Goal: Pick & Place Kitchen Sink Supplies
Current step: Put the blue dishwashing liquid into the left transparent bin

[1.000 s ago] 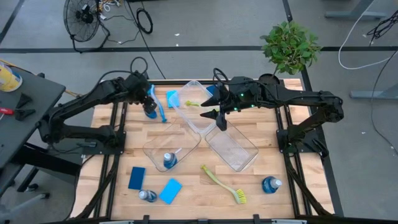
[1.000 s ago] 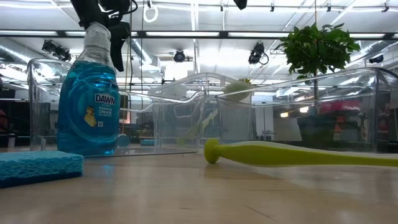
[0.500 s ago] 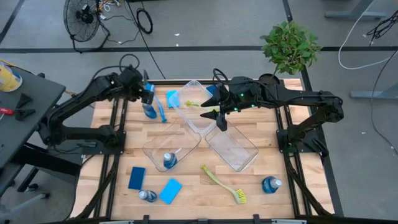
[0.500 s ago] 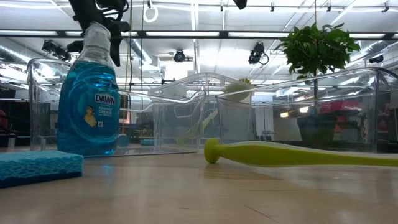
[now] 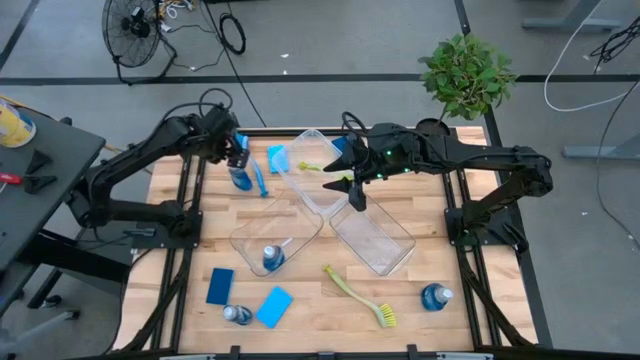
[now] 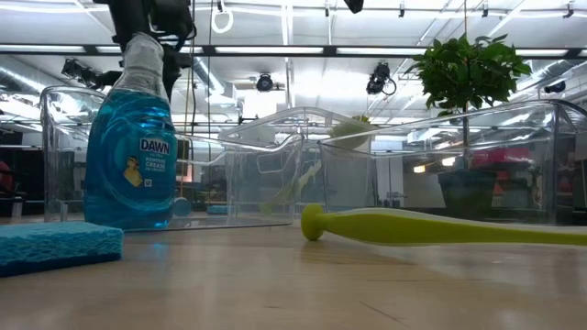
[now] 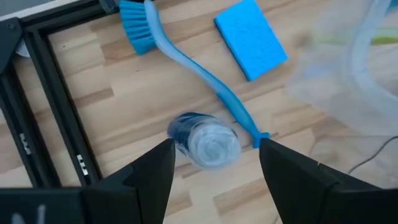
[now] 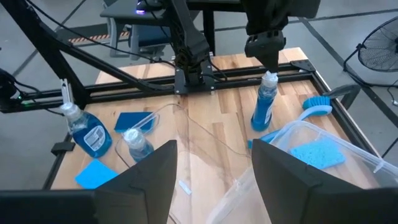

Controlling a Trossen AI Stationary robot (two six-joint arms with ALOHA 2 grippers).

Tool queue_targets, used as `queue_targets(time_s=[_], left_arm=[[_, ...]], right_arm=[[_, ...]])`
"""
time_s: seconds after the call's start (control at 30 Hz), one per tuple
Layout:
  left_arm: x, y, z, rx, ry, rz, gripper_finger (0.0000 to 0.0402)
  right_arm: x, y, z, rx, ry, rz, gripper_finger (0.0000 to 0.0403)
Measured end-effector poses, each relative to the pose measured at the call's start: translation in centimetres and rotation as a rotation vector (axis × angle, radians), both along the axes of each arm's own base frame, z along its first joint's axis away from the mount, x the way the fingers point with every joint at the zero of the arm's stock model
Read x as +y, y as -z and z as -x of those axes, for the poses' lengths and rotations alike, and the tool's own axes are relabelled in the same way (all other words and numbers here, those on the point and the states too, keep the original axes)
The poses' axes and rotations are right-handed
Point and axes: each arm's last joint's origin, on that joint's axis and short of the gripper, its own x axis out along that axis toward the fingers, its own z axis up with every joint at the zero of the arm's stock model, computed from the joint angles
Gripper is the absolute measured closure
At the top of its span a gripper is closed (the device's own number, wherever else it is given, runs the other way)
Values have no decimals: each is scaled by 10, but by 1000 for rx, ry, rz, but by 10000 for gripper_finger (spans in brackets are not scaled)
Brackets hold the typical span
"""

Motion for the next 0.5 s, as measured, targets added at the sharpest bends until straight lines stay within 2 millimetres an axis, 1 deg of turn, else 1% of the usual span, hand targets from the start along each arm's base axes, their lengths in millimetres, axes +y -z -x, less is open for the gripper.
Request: queue_targets(time_s=[0.3,0.5], left_arm=[[6,8,-6,48,-19,12,164],[11,17,-12,93,-16,37,164]], right_arm=[[0,2,1,19,0,-1,195],[0,2,1,18,0,0,195]])
